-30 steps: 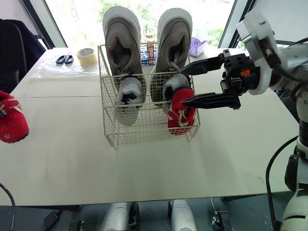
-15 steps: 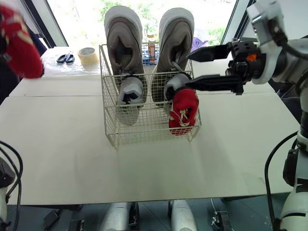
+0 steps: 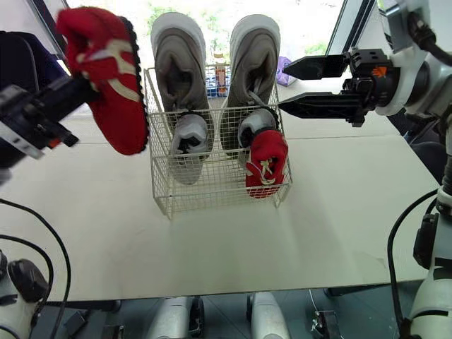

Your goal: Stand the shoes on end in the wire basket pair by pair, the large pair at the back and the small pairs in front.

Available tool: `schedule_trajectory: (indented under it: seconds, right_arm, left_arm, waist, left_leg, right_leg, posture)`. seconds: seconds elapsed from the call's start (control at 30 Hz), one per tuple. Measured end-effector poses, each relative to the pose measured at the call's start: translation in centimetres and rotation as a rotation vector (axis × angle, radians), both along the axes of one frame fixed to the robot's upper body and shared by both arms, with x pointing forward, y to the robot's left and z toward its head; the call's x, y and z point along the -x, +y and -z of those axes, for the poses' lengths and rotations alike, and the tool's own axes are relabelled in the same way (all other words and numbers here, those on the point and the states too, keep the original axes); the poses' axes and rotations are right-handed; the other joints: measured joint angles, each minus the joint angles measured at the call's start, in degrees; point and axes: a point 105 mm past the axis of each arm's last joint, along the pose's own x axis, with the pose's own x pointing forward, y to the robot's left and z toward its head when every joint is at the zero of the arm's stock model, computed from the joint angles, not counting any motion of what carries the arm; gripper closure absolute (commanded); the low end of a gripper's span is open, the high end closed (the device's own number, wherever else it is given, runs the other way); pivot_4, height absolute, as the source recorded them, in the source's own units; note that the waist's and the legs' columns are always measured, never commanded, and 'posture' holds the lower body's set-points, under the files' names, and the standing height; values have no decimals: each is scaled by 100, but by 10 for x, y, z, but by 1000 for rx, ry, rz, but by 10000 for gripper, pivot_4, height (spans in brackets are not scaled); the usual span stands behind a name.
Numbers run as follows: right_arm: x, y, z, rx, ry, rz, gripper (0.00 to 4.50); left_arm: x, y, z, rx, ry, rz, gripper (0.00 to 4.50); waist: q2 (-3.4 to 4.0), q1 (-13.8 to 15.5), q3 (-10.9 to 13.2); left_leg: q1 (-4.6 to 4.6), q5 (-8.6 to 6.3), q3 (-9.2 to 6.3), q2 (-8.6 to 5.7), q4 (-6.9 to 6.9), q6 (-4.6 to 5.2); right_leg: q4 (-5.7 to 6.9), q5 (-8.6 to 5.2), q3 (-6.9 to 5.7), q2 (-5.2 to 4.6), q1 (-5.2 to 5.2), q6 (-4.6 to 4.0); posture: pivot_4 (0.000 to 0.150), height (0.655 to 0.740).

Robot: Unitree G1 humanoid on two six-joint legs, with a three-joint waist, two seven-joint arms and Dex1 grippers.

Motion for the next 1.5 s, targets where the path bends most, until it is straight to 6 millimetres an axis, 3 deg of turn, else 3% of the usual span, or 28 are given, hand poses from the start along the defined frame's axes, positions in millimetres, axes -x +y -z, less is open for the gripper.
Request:
schedule_trajectory:
  seconds: [0.1,0.27,0.4,0.6,0.8,0.9,1.07,1.43,1.47,1.5]
  right_arm:
    - [-3,1,3,3,11,1,0]
    - [-4,0,4,-1,25,4,0]
    - [6,-4,17,44,107,24,0]
    - [22,-10,46,254,130,45,0]
    - [50,27,42,411,2,-176,0]
    - [55,43,53,436,12,-266,0]
    - [45,70,93,494,-4,-339,0]
    - [22,85,110,619,-113,-266,0]
    - [22,88,114,624,-105,-259,5438]
    - [23,90,117,629,-98,-263,7753]
  left_arm:
    - [-1,-4,7,64,-13,-23,44871]
    - [-3,-19,38,81,29,-30,44871]
    - [-5,-33,57,71,48,3,44871]
    - [-3,-37,45,62,-11,54,44871]
    - [-3,-38,29,-19,-46,116,44871]
    - [-6,-33,26,-29,-34,121,44871]
    - [-3,-28,22,-58,-25,165,44871]
    - [2,-13,20,-88,-14,183,44871]
    - [2,-13,19,-84,-18,184,45000]
    - [2,-13,19,-84,-17,187,45000]
  waist:
    - [0,-1,0]
    - [1,-2,0]
    - [0,28,0]
    - [5,-7,1]
    - [7,-17,1]
    - [4,-7,0]
    - [5,1,2]
    - [4,-16,1]
    - [4,-16,1]
    - [4,-15,1]
  left_leg:
    - [-1,0,3,-2,0,1]
    - [1,-1,5,-4,0,2]
    - [-3,-2,1,-4,0,3]
    - [4,-3,5,-2,-4,6]
    - [10,-3,0,4,-10,5]
    - [10,-3,0,3,-10,5]
    - [5,-3,5,-1,-7,6]
    - [14,-2,3,2,-8,3]
    - [16,-2,4,3,-8,3]
    - [15,-2,3,2,-8,3]
  right_leg:
    - [0,0,2,2,-1,0]
    - [-2,-1,4,6,0,-1]
    - [-5,-7,1,8,2,-13]
    - [-9,-12,4,11,1,-22]
    - [-8,-12,3,23,2,-21]
    - [-17,-12,2,20,8,-22]
    - [-20,-11,3,11,5,-21]
    - [-19,-13,0,14,11,-24]
    - [-19,-13,0,14,13,-24]
    - [-19,-13,0,14,13,-24]
  posture:
    - [1500,6609]
    - [1500,6609]
    - [1500,6609]
    - [1500,6609]
    - [1500,6609]
    - [1500,6609]
    - [1500,6609]
    - [1500,6609]
    - [1500,6609]
    - [1500,6609]
